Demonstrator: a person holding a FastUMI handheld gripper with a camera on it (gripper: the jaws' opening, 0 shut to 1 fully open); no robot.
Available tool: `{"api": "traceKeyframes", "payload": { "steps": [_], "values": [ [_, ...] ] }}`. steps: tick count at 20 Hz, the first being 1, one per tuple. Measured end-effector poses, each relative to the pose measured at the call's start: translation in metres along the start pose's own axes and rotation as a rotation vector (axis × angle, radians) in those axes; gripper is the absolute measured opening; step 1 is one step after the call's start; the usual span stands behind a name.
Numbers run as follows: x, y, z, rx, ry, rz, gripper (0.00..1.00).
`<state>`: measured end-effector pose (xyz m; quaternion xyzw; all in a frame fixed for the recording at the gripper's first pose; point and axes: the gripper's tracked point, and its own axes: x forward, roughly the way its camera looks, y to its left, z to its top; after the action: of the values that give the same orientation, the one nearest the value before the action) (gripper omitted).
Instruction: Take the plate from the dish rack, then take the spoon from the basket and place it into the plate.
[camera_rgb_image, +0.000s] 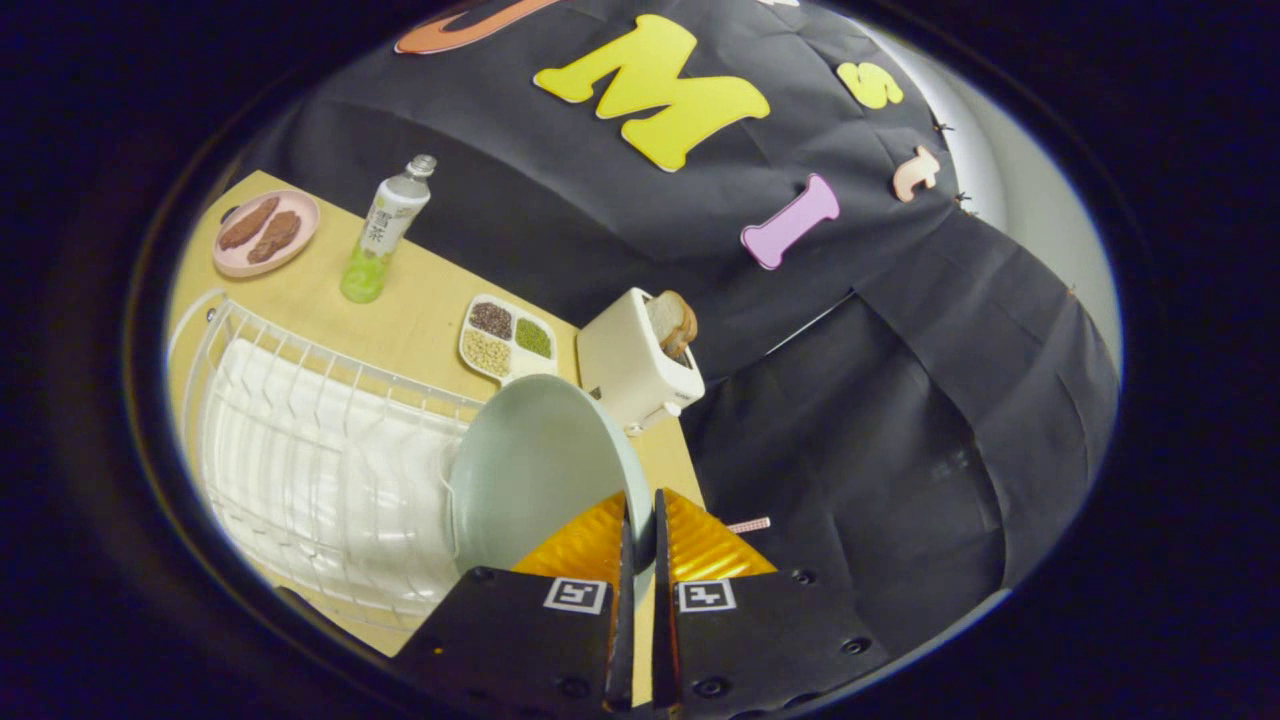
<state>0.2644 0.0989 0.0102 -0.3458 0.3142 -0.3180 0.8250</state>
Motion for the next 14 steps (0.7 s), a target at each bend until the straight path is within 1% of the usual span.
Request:
{"api": "traceKeyframes", "payload": {
  "steps": [4,5,7,9,10,12,14],
  "values": [
    [-0.005,-0.015,0.005,0.028,-0.093,-0.109,0.13],
    [-0.008,-0.013,0.005,0.034,-0.108,-0.111,0.12],
    [-0.012,-0.011,0.004,0.059,-0.124,-0.084,0.13],
    [-0.020,-0.020,0.005,0.064,-0.160,-0.073,0.12],
    [-0.024,-0.024,0.006,0.071,-0.181,-0.054,0.12],
    [-0.033,-0.035,0.004,0.110,-0.222,0.022,0.12],
    [-0.038,-0.046,-0.012,0.175,-0.225,0.128,0.12]
  ]
}}
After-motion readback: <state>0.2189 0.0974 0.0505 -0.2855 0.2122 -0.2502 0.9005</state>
